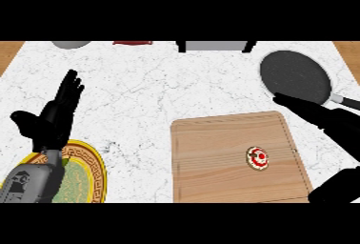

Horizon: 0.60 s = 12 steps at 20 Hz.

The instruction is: Pick the cupcake from the cutting board and place it in the pan

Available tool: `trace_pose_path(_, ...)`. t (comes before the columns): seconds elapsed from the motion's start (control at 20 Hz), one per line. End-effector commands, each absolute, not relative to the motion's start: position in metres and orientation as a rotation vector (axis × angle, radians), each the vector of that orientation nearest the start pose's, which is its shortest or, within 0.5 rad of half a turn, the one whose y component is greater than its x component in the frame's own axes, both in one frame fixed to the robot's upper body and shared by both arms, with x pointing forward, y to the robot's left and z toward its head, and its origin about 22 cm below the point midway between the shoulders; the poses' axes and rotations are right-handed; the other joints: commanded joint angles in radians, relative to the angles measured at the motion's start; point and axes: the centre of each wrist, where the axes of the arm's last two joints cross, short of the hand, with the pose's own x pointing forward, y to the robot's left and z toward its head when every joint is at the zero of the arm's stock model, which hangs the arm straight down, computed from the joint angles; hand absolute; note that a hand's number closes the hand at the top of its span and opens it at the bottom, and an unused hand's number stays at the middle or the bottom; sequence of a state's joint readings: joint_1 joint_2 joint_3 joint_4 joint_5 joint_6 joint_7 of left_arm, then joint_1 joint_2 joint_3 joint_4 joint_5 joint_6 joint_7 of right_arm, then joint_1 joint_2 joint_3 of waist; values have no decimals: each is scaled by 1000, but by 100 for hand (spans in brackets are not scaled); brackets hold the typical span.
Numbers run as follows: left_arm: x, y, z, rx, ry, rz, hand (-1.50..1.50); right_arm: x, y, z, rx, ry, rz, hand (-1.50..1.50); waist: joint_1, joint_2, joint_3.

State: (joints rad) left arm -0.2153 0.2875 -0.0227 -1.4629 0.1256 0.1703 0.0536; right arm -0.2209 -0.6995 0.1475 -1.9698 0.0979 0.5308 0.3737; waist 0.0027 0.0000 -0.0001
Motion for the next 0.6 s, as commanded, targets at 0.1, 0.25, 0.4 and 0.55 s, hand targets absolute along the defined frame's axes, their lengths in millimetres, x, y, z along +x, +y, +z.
trace_pose_path(0.1, 300, 264, 56, 200, -1613, -43, 0, 276, -270, 179, -298, -1331, 1316, -150, 3, 0, 0)
trace_pose_path(0.25, 298, 276, 53, 210, -1618, -54, 0, 273, -264, 141, -257, -1309, 1375, -150, 3, 1, 0)
trace_pose_path(0.4, 294, 269, 42, 192, -1610, -47, 0, 262, -250, 134, -285, -1286, 1414, -150, -1, 0, 0)
trace_pose_path(0.55, 295, 282, 58, 209, -1620, -49, 0, 266, -253, 147, -297, -1286, 1417, -150, -2, 0, 0)
